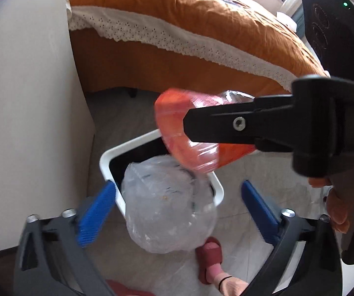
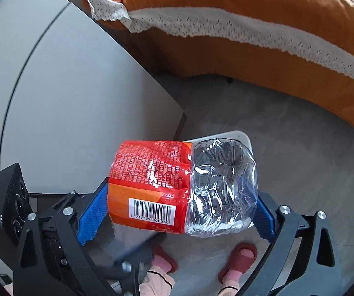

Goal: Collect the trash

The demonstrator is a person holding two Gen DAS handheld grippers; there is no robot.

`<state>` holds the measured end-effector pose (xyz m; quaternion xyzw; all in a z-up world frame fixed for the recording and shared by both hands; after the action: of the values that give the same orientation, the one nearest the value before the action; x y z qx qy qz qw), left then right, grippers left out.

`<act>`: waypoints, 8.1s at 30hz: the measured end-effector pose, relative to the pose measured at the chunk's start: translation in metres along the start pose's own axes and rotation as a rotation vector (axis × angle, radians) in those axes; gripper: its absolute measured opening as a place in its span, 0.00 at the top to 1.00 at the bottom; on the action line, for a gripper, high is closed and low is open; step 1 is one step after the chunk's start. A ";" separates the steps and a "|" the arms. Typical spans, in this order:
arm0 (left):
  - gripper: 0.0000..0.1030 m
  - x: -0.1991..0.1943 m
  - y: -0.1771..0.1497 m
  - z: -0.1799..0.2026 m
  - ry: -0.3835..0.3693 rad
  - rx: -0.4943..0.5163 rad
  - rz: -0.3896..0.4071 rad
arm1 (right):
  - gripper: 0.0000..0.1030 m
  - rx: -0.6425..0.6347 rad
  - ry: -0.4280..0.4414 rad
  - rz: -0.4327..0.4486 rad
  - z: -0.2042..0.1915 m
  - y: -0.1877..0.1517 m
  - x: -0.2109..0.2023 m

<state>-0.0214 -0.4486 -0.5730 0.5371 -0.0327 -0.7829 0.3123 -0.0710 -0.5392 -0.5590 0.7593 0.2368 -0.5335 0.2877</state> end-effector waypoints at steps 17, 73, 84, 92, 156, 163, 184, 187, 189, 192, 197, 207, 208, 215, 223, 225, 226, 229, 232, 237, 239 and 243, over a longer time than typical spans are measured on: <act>0.05 -0.026 -0.005 -0.008 0.031 -0.040 0.003 | 0.04 0.004 -0.039 -0.016 -0.006 -0.005 -0.005; 0.05 -0.653 -0.117 -0.138 0.763 -0.439 0.698 | 0.04 -0.880 0.413 0.361 -0.583 -0.046 -0.287; 0.05 -0.676 -0.150 -0.187 0.827 -0.518 0.709 | 0.04 -0.968 0.422 0.293 -0.648 -0.065 -0.246; 0.05 -0.681 -0.166 -0.231 0.809 -0.591 0.706 | 0.04 -1.020 0.390 0.301 -0.685 -0.071 -0.223; 0.31 -0.408 0.054 0.110 0.271 0.063 0.402 | 0.40 -0.330 0.026 0.530 -0.213 -0.008 -0.382; 0.31 -0.333 0.067 0.117 0.230 0.089 0.305 | 0.40 -0.247 -0.027 0.461 -0.151 -0.001 -0.346; 0.30 -0.016 0.002 0.010 0.119 -0.033 0.075 | 0.40 -0.221 -0.119 0.140 -0.020 -0.001 -0.031; 0.22 0.018 -0.006 -0.007 0.097 -0.056 0.054 | 0.37 -0.234 -0.124 0.120 -0.014 -0.010 0.002; 0.04 0.026 -0.013 -0.014 0.112 -0.066 0.051 | 0.05 -0.258 -0.134 0.115 -0.011 -0.016 0.022; 0.05 0.038 -0.020 -0.022 0.123 -0.070 0.044 | 0.04 -0.285 -0.169 0.102 -0.005 -0.023 0.043; 0.05 0.036 -0.029 -0.025 0.120 -0.073 0.026 | 0.04 -0.283 -0.185 0.103 -0.002 -0.023 0.042; 0.05 -0.045 -0.008 -0.002 0.144 -0.058 0.097 | 0.04 -0.268 -0.188 0.182 -0.031 -0.008 -0.058; 0.05 -0.062 -0.004 0.006 0.154 -0.043 0.113 | 0.04 -0.262 -0.187 0.195 -0.035 -0.006 -0.071; 0.05 -0.176 0.022 0.058 0.212 0.009 0.221 | 0.04 -0.230 -0.154 0.302 -0.070 -0.003 -0.171; 0.05 -0.298 0.035 0.086 0.262 -0.029 0.373 | 0.04 -0.300 -0.131 0.492 -0.128 -0.007 -0.296; 0.05 -0.325 0.037 0.089 0.283 -0.043 0.386 | 0.04 -0.323 -0.110 0.546 -0.145 -0.010 -0.325; 0.05 -0.336 0.037 0.089 0.278 -0.047 0.394 | 0.04 -0.333 -0.101 0.565 -0.153 -0.010 -0.337; 0.05 -0.383 0.037 0.098 0.323 -0.049 0.458 | 0.04 -0.363 -0.061 0.629 -0.179 -0.010 -0.371; 0.05 -0.431 0.033 0.100 0.389 -0.077 0.540 | 0.04 -0.396 -0.010 0.698 -0.210 -0.012 -0.403; 0.05 -0.503 0.015 0.091 0.487 -0.157 0.670 | 0.04 -0.491 0.076 0.752 -0.264 -0.018 -0.437; 0.05 -0.526 0.007 0.087 0.543 -0.167 0.698 | 0.04 -0.535 0.104 0.764 -0.287 -0.023 -0.444; 0.05 -0.573 -0.017 0.076 0.660 -0.206 0.730 | 0.04 -0.586 0.195 0.772 -0.331 -0.037 -0.454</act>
<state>0.0360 -0.1555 -0.0772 0.6759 -0.0403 -0.4102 0.6109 -0.0173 -0.3076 -0.0482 0.7252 0.1039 -0.2255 0.6422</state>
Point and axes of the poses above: each gripper's, at about its wrist camera, not at the fingertips, and x roughly the way its jaws point, z to its right, y to its top, the point moved 4 cm from there along x, roughly the way its jaws point, and after that the axes turned 9 degrees about -y, right-handed, at the moved point
